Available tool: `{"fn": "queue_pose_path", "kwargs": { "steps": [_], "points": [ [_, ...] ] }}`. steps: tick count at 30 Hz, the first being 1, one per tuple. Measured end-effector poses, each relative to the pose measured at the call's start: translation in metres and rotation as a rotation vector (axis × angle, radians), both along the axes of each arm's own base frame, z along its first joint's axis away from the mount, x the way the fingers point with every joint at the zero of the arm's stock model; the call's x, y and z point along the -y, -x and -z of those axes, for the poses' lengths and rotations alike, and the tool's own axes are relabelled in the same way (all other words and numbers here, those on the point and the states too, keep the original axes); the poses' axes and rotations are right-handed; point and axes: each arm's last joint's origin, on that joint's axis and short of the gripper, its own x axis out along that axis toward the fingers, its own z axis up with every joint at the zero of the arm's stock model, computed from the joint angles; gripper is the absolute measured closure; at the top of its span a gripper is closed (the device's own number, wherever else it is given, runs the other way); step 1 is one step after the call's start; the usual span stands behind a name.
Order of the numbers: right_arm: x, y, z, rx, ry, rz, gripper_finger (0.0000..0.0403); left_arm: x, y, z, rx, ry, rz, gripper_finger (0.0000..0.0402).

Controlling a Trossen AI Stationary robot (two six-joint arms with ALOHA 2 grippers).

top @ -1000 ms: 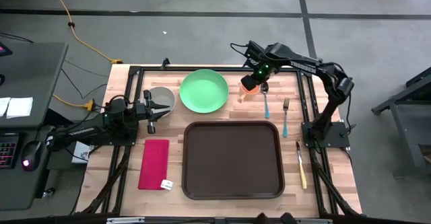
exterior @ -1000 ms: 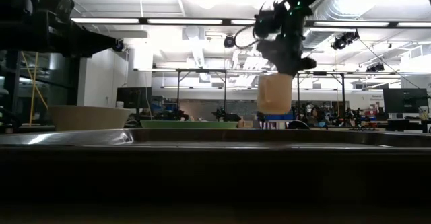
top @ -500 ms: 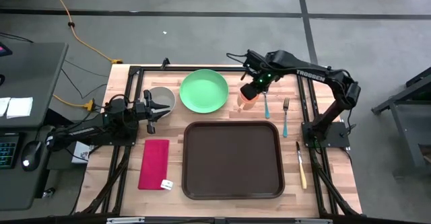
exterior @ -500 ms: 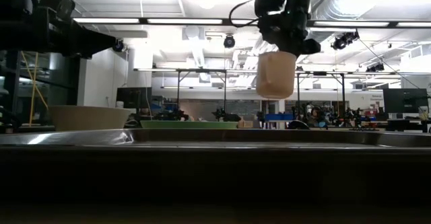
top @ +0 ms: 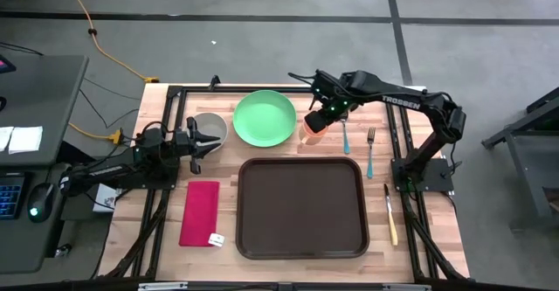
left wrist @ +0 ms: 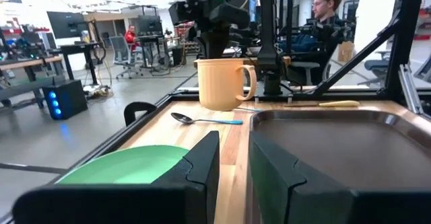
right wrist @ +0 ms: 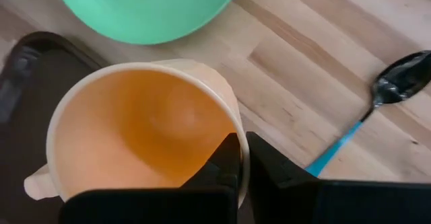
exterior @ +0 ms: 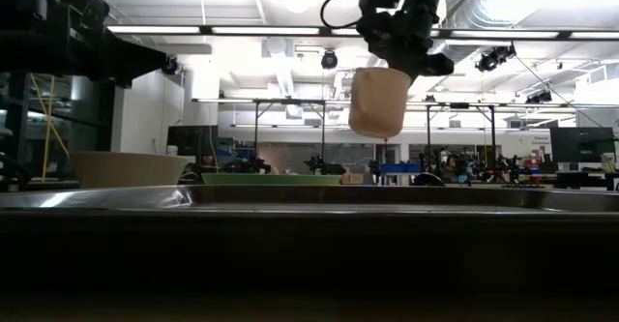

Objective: Set up tray
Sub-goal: Put the orange mug on the top left of the black tray

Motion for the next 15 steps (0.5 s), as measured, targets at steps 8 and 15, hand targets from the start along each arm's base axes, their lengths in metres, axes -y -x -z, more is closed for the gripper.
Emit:
{"fn": "queue_pose_path", "kwargs": {
  "steps": [8,15],
  "points": [
    [-0.012,-0.013,-0.003,0.083,-0.013,0.030,0.0403,0.000,0.000,0.000,0.004,0.020,0.001,0.0289],
    [-0.022,-0.022,-0.005,0.153,-0.043,0.105,0.0403,0.000,0.000,0.000,0.004,0.021,0.003,0.0289]
  ]
}}
